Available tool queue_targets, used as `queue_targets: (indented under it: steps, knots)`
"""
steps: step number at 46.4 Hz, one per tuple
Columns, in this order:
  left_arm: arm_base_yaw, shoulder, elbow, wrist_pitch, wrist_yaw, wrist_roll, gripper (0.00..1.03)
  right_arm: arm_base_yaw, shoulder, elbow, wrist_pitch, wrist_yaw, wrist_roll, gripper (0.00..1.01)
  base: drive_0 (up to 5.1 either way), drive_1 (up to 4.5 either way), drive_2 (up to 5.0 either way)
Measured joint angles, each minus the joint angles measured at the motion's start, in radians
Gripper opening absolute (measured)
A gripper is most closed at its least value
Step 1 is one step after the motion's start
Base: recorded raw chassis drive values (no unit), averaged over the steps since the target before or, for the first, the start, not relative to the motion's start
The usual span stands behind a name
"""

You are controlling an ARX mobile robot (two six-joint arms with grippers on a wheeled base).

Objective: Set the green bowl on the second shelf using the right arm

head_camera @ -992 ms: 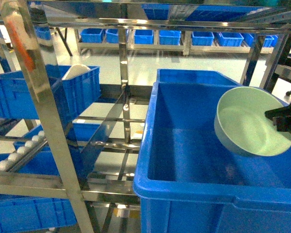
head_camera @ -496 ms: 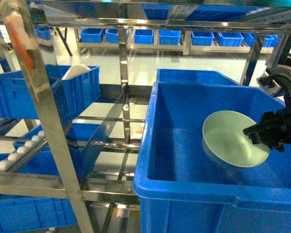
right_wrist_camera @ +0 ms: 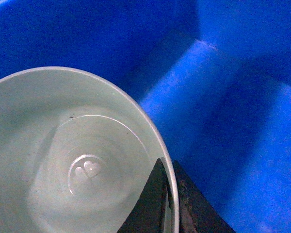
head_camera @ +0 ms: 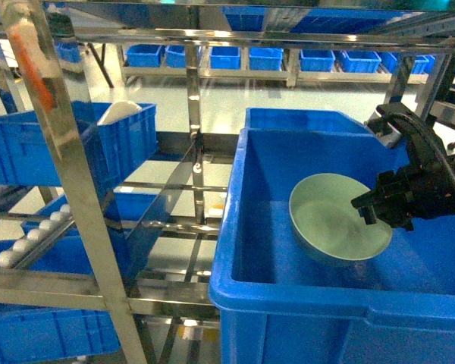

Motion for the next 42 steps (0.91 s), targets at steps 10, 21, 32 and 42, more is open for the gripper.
queue_targets:
  steps: [10,21,32,42]
  knots:
    - [0.0,0.0,0.0,0.0,0.0,0.0,0.98,-0.003,0.0,-0.003,0.004,0.021,0.0,0.32,0.0,0.0,0.0]
    - [0.0,0.0,0.0,0.0,0.0,0.0,0.98,-0.003,-0.01,-0.05,0.064,0.051,0.008,0.69,0.0,0.0,0.0]
    - [0.0,0.0,0.0,0.0,0.0,0.0,0.98,-0.003,-0.439,-0.427,0.237,0.161,0.073,0.98,0.0,0.0,0.0]
    - [0.0,0.0,0.0,0.0,0.0,0.0,0.98,0.122,-1.53,-0.775,-0.233,0.286,0.182,0.98,0.0,0.0,0.0]
